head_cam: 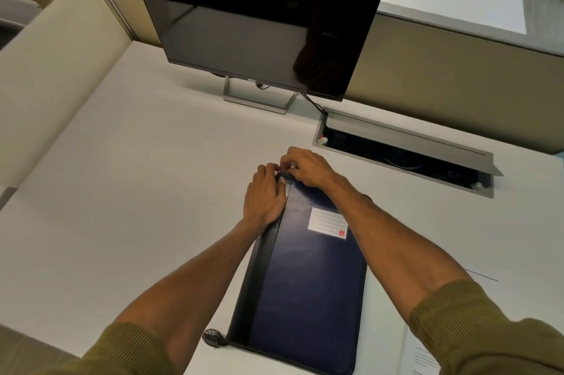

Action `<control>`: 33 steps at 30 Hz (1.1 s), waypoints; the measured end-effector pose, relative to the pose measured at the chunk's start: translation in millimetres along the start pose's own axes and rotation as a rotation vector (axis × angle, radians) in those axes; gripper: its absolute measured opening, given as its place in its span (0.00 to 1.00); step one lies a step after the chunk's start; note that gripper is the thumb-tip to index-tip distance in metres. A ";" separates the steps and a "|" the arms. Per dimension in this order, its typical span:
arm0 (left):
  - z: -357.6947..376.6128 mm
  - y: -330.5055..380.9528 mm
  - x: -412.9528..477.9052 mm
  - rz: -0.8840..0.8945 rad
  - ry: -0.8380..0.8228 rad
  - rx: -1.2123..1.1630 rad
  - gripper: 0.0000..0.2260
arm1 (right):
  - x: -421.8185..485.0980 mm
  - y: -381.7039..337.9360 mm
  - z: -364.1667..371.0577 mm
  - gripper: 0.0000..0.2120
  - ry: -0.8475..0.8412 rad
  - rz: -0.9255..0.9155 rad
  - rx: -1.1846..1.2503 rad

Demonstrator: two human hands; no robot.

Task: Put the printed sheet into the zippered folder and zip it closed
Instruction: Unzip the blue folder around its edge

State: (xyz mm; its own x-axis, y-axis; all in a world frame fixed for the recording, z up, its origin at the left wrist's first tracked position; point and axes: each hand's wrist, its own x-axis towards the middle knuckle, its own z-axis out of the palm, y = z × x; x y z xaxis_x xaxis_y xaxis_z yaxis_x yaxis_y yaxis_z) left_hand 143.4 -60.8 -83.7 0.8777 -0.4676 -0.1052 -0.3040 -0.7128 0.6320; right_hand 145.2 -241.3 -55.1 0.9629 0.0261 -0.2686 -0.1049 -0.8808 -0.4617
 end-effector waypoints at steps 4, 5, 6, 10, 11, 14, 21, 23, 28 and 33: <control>-1.4 -1.5 9.5 -0.008 -0.076 0.062 0.10 | 0.4 1.9 0.3 0.07 -0.021 -0.017 0.016; -2.2 -1.6 13.7 -0.011 -0.116 0.088 0.10 | 0.5 3.4 -0.3 0.06 -0.025 -0.029 0.017; -3.4 -1.7 18.6 -0.017 -0.162 0.108 0.11 | 0.2 4.9 -1.3 0.06 -0.030 -0.044 0.015; -8.8 -3.5 32.5 -0.041 -0.271 0.096 0.11 | -2.3 10.0 -5.7 0.05 -0.061 -0.122 -0.019; -8.8 -3.9 32.6 -0.039 -0.268 0.095 0.10 | -3.5 10.5 -6.8 0.05 -0.069 -0.143 -0.027; -7.1 -4.3 29.7 -0.034 -0.237 0.079 0.08 | -8.5 10.8 -8.9 0.06 -0.088 -0.179 -0.057; -8.6 -14.8 22.4 0.003 -0.156 0.010 0.04 | -30.5 30.1 -16.7 0.08 -0.111 -0.179 -0.121; -8.3 -15.9 20.8 0.004 -0.137 0.007 0.04 | -39.4 40.7 -20.2 0.08 -0.116 -0.162 -0.137; -7.8 -11.5 21.6 -0.044 -0.136 -0.010 0.04 | -66.5 67.1 -24.8 0.08 -0.087 -0.066 -0.129; -9.2 -9.5 23.4 -0.072 -0.130 0.012 0.06 | -95.2 91.7 -26.9 0.07 -0.044 0.029 -0.118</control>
State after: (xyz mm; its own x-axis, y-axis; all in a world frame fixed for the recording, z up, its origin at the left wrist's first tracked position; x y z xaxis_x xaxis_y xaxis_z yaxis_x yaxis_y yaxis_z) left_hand 170.3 -60.2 -85.1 0.8425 -0.4778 -0.2488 -0.2466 -0.7527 0.6104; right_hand 50.6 -337.3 -49.2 0.9477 0.0185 -0.3187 -0.0999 -0.9311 -0.3508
